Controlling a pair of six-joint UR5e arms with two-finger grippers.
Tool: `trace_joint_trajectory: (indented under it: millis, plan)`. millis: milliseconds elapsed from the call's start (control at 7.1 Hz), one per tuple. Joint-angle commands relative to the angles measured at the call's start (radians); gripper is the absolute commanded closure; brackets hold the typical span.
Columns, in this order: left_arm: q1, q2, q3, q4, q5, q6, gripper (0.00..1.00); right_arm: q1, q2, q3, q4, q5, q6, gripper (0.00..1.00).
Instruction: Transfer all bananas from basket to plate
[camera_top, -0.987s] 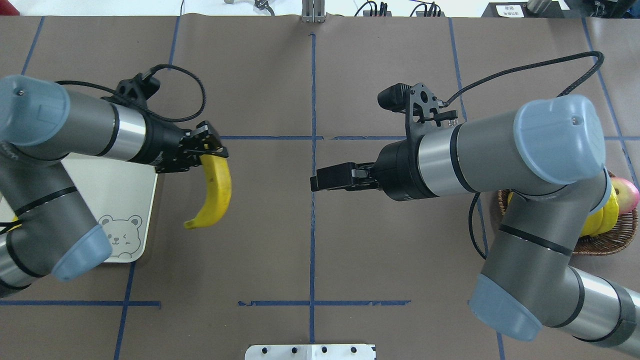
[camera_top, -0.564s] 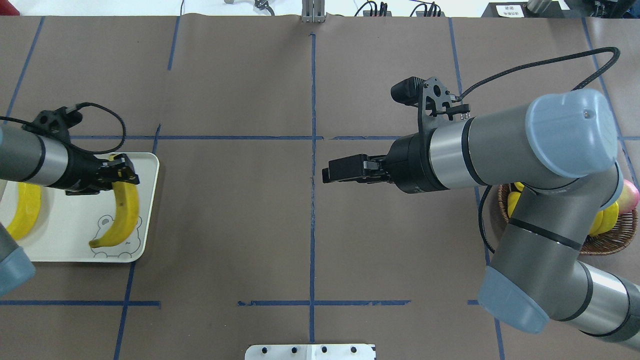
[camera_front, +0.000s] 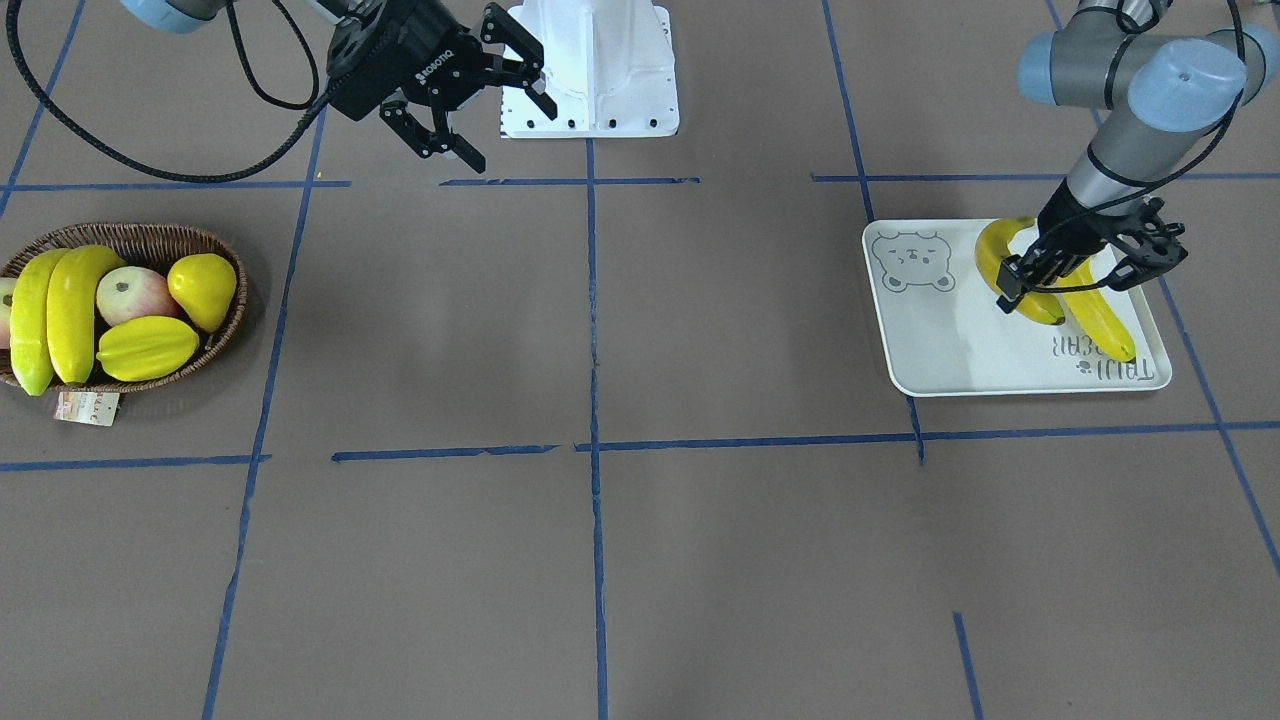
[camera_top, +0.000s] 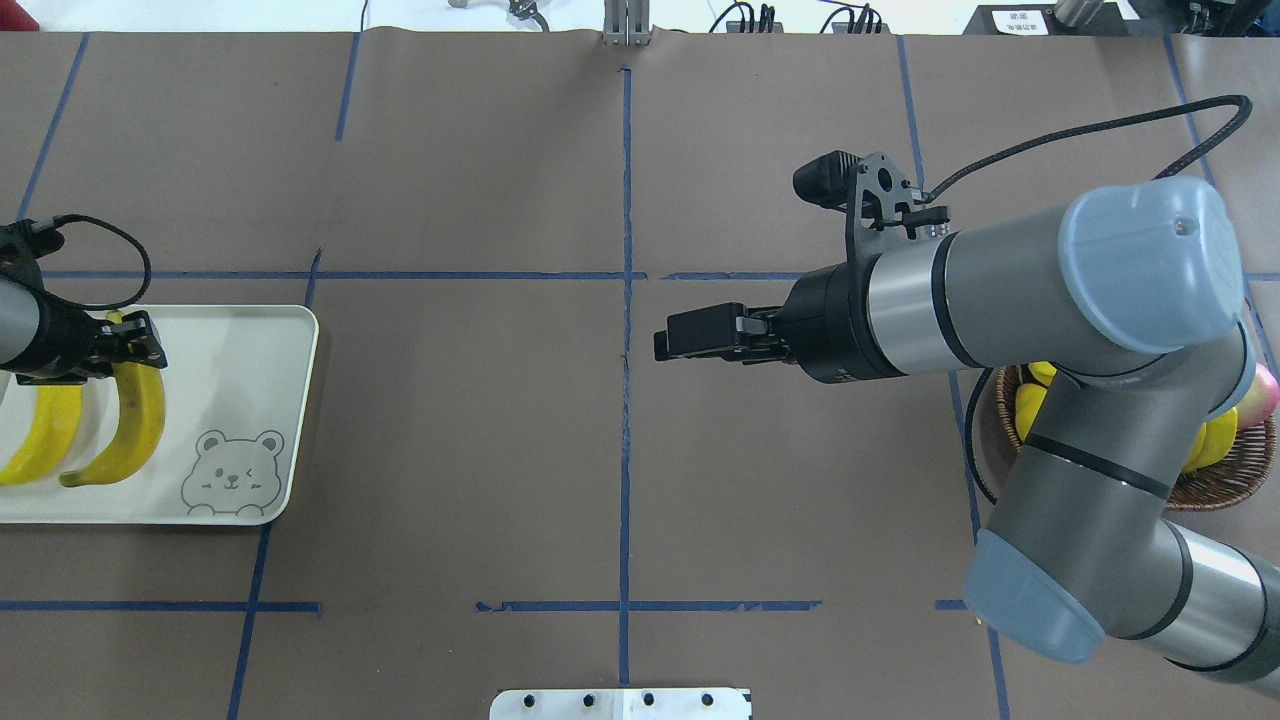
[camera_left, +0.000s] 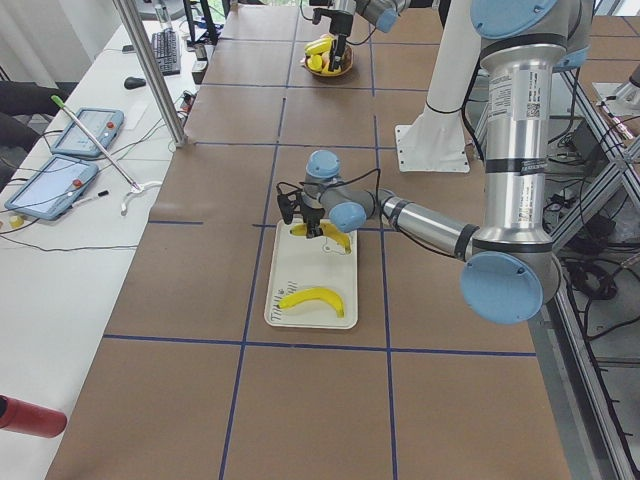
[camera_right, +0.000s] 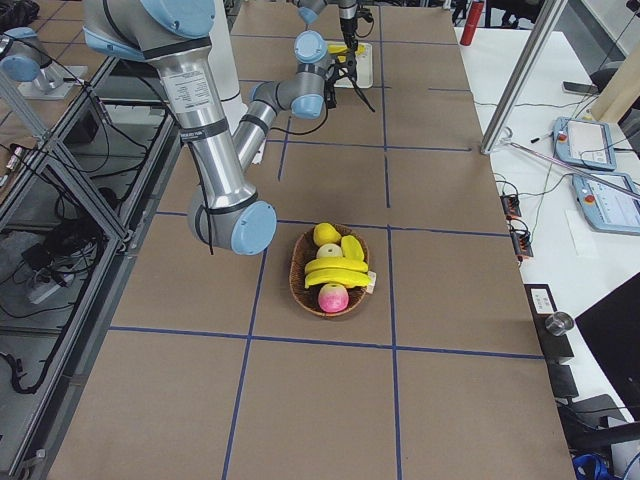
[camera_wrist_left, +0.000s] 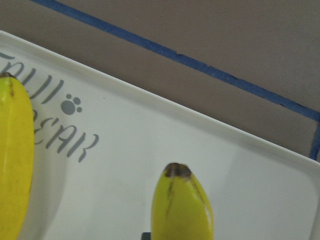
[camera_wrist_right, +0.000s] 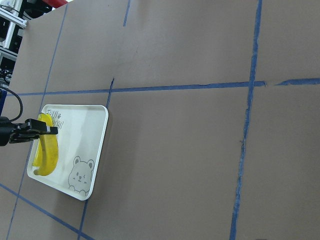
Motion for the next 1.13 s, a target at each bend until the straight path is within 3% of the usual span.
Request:
trace_joint_trajectory:
  millis: [0, 141, 564, 846, 987]
  plan:
    - [-0.014, 0.008, 0.028, -0.004, 0.005, 0.008, 0.74, 0.000, -0.002, 0.002, 0.000, 0.000, 0.007, 0.01]
    - [-0.015, 0.022, 0.028, -0.007, 0.005, 0.055, 0.01, 0.000, -0.002, 0.002, 0.000, -0.008, 0.021, 0.01]
    - [-0.047, 0.022, -0.001, -0.007, -0.008, 0.084, 0.00, 0.014, -0.003, 0.004, 0.000, -0.003, 0.021, 0.01]
    - [-0.061, 0.021, -0.111, 0.001, -0.010, 0.087, 0.00, 0.083, -0.119, 0.056, -0.002, 0.038, 0.015, 0.01]
    - [-0.054, -0.001, -0.118, -0.004, 0.002, 0.087, 0.00, 0.176, -0.185, 0.062, -0.002, 0.115, 0.001, 0.00]
